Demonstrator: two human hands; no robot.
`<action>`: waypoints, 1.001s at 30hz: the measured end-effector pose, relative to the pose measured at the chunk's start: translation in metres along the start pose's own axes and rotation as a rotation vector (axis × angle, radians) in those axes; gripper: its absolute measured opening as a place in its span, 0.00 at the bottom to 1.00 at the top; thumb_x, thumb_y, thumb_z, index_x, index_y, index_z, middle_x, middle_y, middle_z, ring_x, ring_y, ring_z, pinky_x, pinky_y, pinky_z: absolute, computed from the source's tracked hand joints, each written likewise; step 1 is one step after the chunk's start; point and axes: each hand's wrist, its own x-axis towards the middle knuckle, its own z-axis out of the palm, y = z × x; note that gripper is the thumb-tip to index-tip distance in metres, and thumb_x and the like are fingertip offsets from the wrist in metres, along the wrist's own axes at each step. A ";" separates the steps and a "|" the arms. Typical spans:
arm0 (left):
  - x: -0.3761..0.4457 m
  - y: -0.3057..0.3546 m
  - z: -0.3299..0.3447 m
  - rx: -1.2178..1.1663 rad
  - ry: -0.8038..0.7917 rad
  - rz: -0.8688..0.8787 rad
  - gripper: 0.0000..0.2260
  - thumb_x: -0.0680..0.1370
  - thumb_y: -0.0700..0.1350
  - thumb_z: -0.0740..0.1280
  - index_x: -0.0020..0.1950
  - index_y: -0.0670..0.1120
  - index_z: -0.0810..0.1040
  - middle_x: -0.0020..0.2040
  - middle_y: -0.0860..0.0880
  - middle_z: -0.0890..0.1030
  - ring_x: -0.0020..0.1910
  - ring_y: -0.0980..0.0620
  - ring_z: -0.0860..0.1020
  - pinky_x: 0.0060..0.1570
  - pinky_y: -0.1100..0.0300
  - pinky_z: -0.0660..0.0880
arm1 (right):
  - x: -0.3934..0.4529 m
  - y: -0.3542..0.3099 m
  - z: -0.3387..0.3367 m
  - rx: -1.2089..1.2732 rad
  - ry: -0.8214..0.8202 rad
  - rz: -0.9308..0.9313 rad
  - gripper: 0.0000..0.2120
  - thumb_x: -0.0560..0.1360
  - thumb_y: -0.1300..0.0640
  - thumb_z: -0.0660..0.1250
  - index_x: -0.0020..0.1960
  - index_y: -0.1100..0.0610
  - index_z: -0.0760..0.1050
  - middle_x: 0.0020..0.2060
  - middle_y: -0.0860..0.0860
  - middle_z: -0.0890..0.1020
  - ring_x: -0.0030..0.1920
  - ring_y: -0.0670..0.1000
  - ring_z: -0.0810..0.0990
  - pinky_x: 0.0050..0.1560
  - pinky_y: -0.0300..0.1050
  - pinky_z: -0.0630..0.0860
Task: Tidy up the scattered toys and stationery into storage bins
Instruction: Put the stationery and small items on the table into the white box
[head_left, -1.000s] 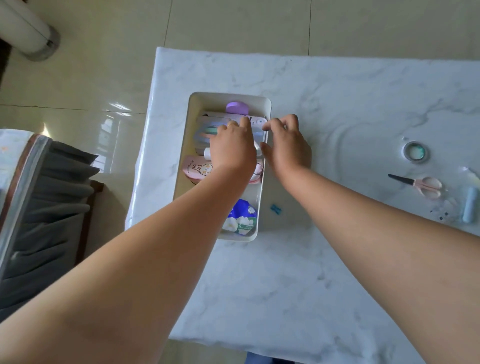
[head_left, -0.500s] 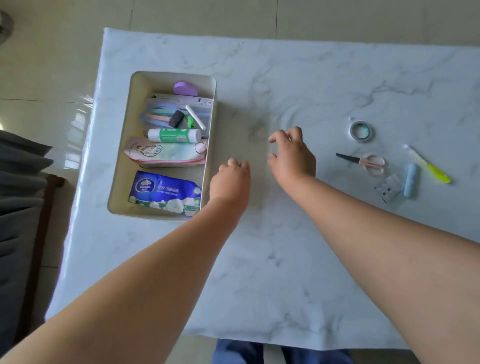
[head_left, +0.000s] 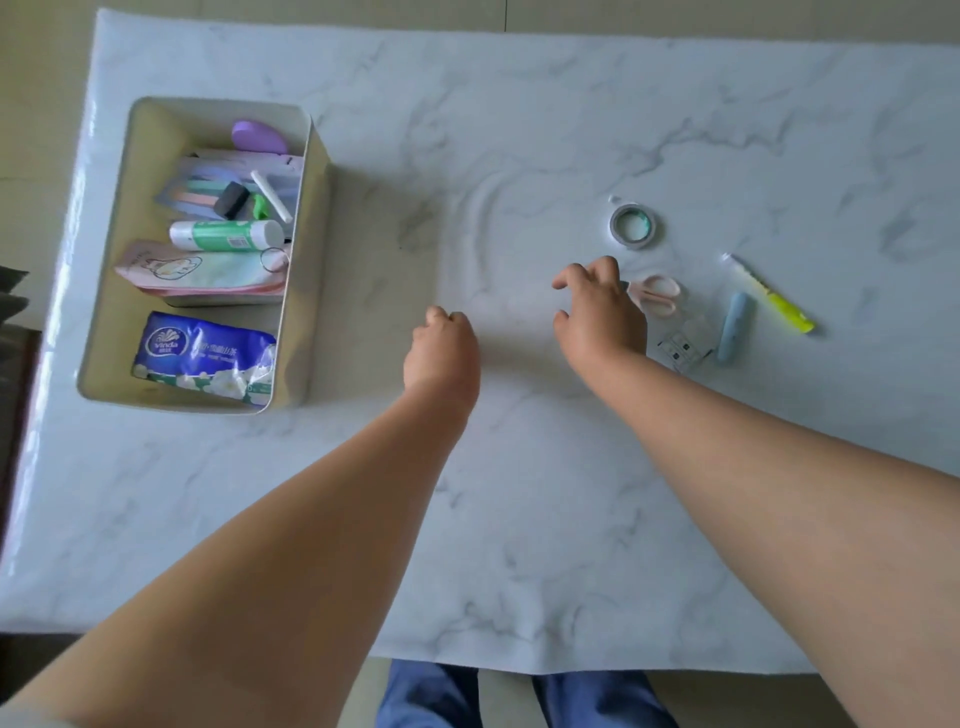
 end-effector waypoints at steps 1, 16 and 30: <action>-0.001 0.011 -0.001 -0.002 0.004 0.012 0.17 0.75 0.27 0.56 0.61 0.38 0.70 0.62 0.39 0.68 0.59 0.39 0.72 0.47 0.50 0.72 | 0.001 0.006 -0.004 -0.006 0.007 -0.003 0.15 0.75 0.62 0.64 0.61 0.50 0.72 0.61 0.53 0.68 0.54 0.56 0.76 0.40 0.45 0.65; 0.003 0.094 0.001 0.023 0.023 0.121 0.15 0.72 0.28 0.58 0.57 0.39 0.70 0.58 0.41 0.69 0.55 0.41 0.72 0.42 0.54 0.67 | 0.035 0.097 -0.016 -0.093 0.001 0.145 0.14 0.77 0.59 0.65 0.62 0.57 0.70 0.60 0.58 0.71 0.58 0.61 0.74 0.49 0.49 0.72; 0.003 0.042 -0.049 -0.029 0.098 0.057 0.14 0.73 0.29 0.59 0.58 0.39 0.69 0.59 0.41 0.69 0.53 0.40 0.73 0.40 0.53 0.66 | 0.031 -0.005 -0.015 -0.013 0.003 -0.015 0.13 0.78 0.54 0.65 0.59 0.56 0.67 0.54 0.56 0.75 0.51 0.59 0.79 0.40 0.45 0.66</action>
